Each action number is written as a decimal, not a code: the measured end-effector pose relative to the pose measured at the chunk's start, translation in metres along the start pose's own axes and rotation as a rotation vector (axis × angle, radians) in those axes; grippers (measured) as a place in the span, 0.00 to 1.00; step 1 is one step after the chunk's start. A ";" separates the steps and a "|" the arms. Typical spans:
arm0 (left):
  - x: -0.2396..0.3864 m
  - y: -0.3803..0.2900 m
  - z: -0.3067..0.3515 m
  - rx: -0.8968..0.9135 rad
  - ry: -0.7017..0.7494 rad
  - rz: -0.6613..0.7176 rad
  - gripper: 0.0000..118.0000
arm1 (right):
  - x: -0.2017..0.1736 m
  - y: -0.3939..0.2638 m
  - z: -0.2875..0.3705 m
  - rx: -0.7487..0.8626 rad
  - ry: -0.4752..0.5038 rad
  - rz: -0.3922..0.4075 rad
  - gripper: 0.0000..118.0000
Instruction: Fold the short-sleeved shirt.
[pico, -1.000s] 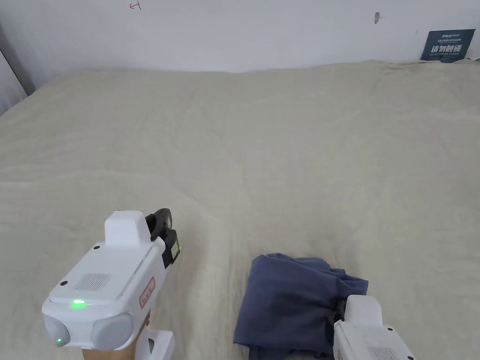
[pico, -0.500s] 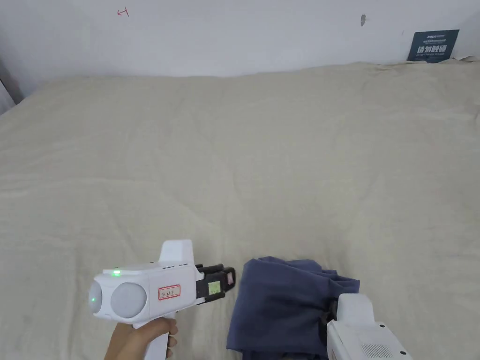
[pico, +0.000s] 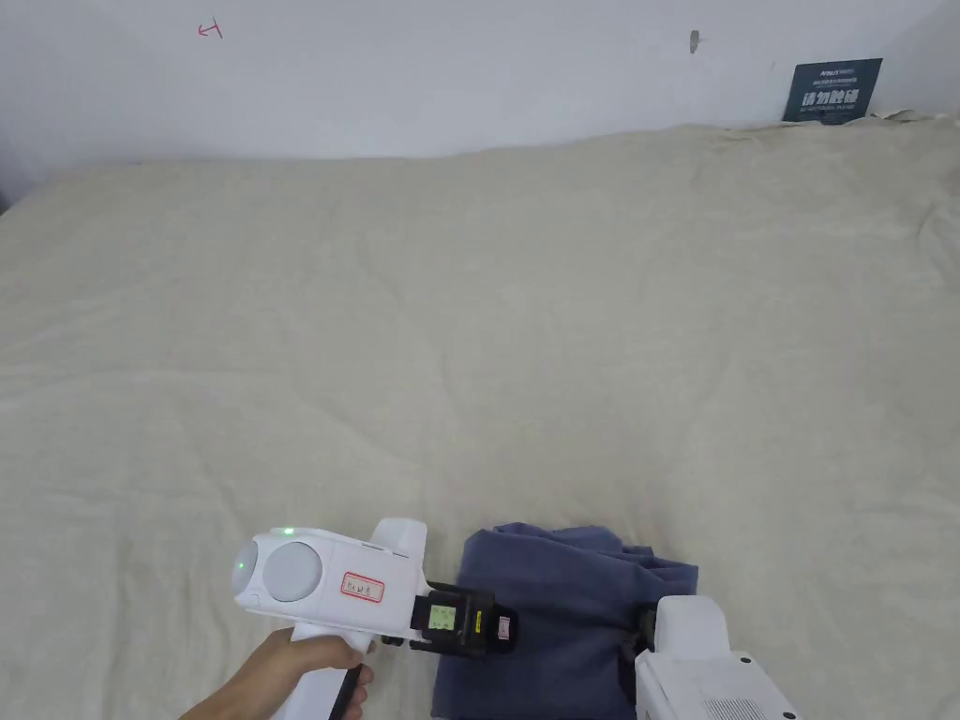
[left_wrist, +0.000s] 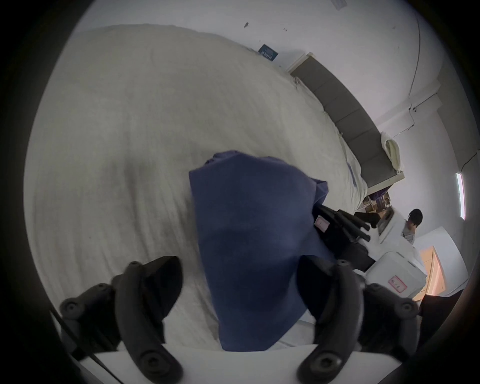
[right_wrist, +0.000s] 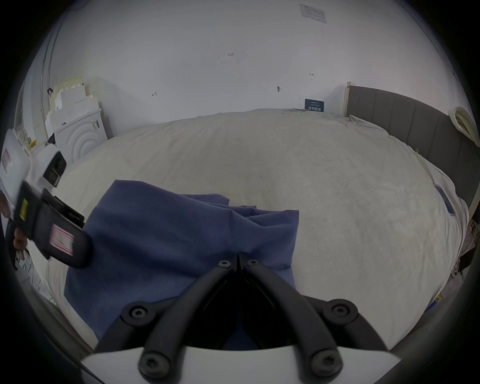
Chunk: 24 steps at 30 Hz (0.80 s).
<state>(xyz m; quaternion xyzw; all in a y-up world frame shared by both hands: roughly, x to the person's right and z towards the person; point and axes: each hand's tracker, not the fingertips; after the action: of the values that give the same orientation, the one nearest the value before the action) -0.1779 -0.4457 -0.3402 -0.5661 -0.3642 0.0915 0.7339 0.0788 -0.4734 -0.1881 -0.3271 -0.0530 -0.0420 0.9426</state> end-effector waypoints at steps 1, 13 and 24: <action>0.001 0.001 -0.002 0.004 0.010 0.001 0.72 | 0.000 0.000 0.001 0.000 0.004 -0.005 0.00; 0.027 0.000 -0.007 0.005 0.056 -0.046 0.16 | 0.001 0.002 0.001 -0.009 0.015 -0.006 0.00; 0.029 0.008 0.024 0.049 0.071 -0.018 0.13 | 0.007 0.036 0.036 0.107 0.051 0.017 0.00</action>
<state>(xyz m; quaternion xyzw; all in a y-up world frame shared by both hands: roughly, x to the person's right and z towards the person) -0.1699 -0.4087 -0.3324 -0.5477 -0.3407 0.0736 0.7606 0.0868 -0.4229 -0.1809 -0.2754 -0.0285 -0.0393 0.9601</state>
